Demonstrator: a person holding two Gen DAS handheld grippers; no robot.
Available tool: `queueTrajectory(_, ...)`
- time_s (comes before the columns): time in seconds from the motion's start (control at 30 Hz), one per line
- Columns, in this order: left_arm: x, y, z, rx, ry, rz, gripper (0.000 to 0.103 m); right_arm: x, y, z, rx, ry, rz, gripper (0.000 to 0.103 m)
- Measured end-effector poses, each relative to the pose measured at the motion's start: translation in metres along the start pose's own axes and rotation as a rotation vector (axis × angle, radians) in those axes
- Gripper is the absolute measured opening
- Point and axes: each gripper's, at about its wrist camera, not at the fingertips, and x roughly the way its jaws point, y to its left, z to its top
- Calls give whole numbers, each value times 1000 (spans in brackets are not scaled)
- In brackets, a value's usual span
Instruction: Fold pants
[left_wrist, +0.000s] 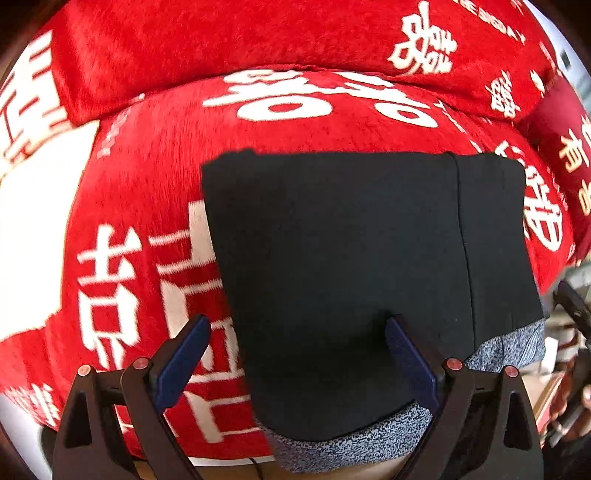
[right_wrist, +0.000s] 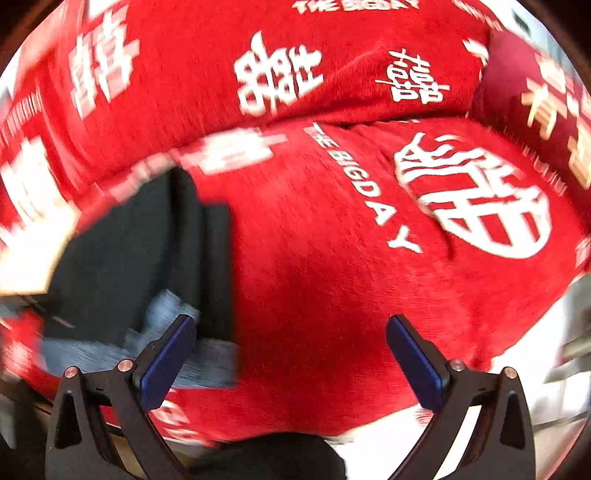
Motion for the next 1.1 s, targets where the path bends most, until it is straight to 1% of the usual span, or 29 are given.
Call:
queueTrajectory(0.03, 2, 2, -2, -10, -4, -6, 97, 2, -2, 0, 40, 15, 58, 103)
queueTrajectory(0.07, 5, 2, -3, -16, -5, -6, 102, 6, -2, 0, 69, 40, 108, 103)
queueTrajectory(0.13, 7, 1, -4, -20, -15, 4, 103, 23, 7, -5, 89, 117, 195, 103)
queueTrajectory(0.2, 7, 1, -6, -22, -27, 3, 103, 35, 22, -12, 59, 162, 219, 103)
queueTrajectory(0.27, 4, 2, -7, -26, -32, 4, 103, 37, 46, -20, -22, 163, 221, 103)
queueTrajectory(0.37, -5, 2, -11, -18, -56, 28, 103, 30, 78, -29, -171, 140, 190, 103)
queueTrajectory(0.43, -7, 2, -13, -7, -70, 41, 103, 29, 93, -33, -254, 171, 149, 103)
queueTrajectory(0.53, -6, 3, -13, -8, -76, 43, 103, 31, 106, -41, -323, 218, 93, 102)
queueTrajectory(0.57, -6, 2, -13, -10, -76, 42, 103, 30, 105, -42, -322, 222, 111, 93)
queueTrajectory(0.6, -5, 3, -13, -12, -76, 42, 103, 29, 106, -43, -317, 235, 147, 72)
queueTrajectory(0.63, -5, 3, -13, -12, -76, 41, 102, 28, 102, -42, -306, 248, 164, 62)
queueTrajectory(0.67, -5, 4, -13, -13, -77, 39, 103, 28, 102, -40, -292, 246, 163, 57)
queueTrajectory(0.73, -5, 4, -13, -16, -76, 34, 103, 29, 98, -36, -237, 233, 186, 55)
queueTrajectory(0.8, -5, 4, -14, -19, -75, 30, 103, 31, 90, -32, -144, 230, 223, 55)
queueTrajectory(0.83, -5, 5, -14, -20, -75, 29, 103, 31, 81, -29, -69, 228, 270, 55)
queueTrajectory(0.9, -5, 5, -14, -20, -74, 25, 103, 30, 68, -28, 14, 227, 343, 58)
queueTrajectory(0.93, -5, 5, -14, -21, -74, 25, 103, 29, 64, -28, 19, 218, 347, 58)
queueTrajectory(1.0, -4, 5, -15, -26, -74, 24, 103, 29, 63, -28, 2, 195, 323, 58)
queueTrajectory(1.03, -4, 5, -15, -29, -74, 24, 103, 29, 62, -29, -4, 189, 318, 55)
queueTrajectory(1.07, -3, 5, -15, -32, -74, 22, 103, 31, 64, -30, -15, 185, 303, 36)
queueTrajectory(1.1, -3, 5, -15, -37, -75, 19, 103, 33, 66, -32, -29, 192, 288, 24)
